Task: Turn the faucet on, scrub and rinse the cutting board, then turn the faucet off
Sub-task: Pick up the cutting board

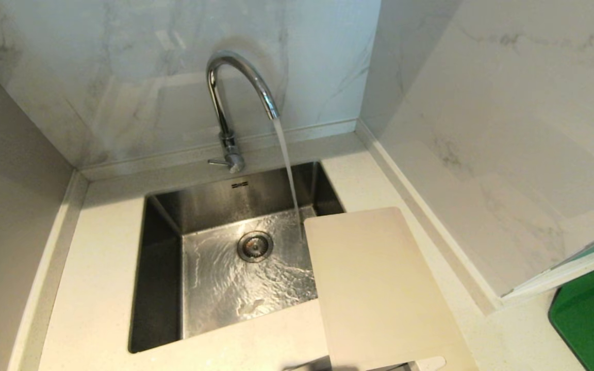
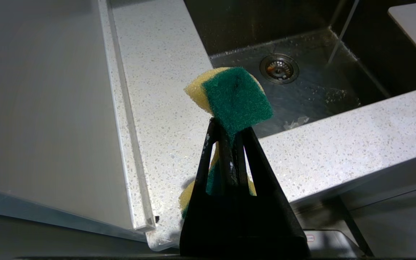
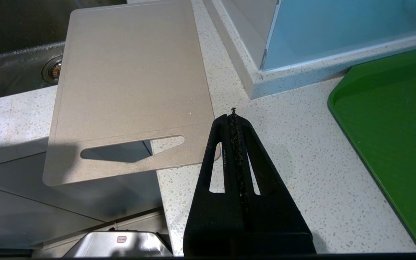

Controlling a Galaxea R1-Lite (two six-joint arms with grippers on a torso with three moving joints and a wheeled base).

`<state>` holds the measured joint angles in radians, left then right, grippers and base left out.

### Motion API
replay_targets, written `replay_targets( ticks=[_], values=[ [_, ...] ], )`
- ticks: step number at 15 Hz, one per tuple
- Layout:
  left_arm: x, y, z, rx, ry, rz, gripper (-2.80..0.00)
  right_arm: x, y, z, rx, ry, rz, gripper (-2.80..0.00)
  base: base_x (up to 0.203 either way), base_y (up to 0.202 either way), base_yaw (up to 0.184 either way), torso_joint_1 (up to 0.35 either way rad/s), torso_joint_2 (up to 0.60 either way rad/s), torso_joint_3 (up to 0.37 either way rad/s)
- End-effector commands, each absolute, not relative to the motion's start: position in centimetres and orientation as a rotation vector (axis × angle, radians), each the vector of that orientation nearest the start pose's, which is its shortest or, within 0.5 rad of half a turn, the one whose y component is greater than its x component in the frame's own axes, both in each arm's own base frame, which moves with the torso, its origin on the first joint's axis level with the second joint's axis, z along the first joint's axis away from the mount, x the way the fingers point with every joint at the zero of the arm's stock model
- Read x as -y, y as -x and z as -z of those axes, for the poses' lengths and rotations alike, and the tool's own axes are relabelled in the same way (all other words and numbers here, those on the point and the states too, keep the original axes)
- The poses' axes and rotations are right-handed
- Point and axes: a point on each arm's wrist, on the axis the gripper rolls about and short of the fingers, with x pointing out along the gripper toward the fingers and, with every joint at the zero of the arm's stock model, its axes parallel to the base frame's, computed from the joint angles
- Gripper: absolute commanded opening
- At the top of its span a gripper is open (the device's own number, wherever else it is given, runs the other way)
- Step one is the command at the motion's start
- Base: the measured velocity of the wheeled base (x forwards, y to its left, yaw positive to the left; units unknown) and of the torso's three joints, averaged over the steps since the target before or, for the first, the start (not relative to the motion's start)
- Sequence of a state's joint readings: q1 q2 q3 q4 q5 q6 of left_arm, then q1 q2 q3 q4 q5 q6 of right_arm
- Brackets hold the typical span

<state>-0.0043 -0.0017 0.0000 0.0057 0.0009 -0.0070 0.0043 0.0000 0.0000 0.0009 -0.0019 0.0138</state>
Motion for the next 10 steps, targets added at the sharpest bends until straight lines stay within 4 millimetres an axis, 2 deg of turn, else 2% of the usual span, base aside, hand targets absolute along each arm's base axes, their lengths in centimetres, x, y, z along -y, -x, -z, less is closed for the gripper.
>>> replay_targets(
  ticks=[1, 10],
  values=[
    [-0.01, 2.28, -7.49, -0.006, 0.008, 0.003, -2.8, 0.01, 2.26, -7.5, -0.005, -0.014, -0.003, -2.8, 0.0, 0.0, 0.0, 0.0, 0.0, 0.0],
    [-0.01, 2.28, -7.5, -0.005, 0.011, 0.003, -2.8, 0.0, 2.21, -7.65, -0.021, 0.025, -0.009, -2.8, 0.0, 0.0, 0.0, 0.0, 0.0, 0.0]
  ],
)
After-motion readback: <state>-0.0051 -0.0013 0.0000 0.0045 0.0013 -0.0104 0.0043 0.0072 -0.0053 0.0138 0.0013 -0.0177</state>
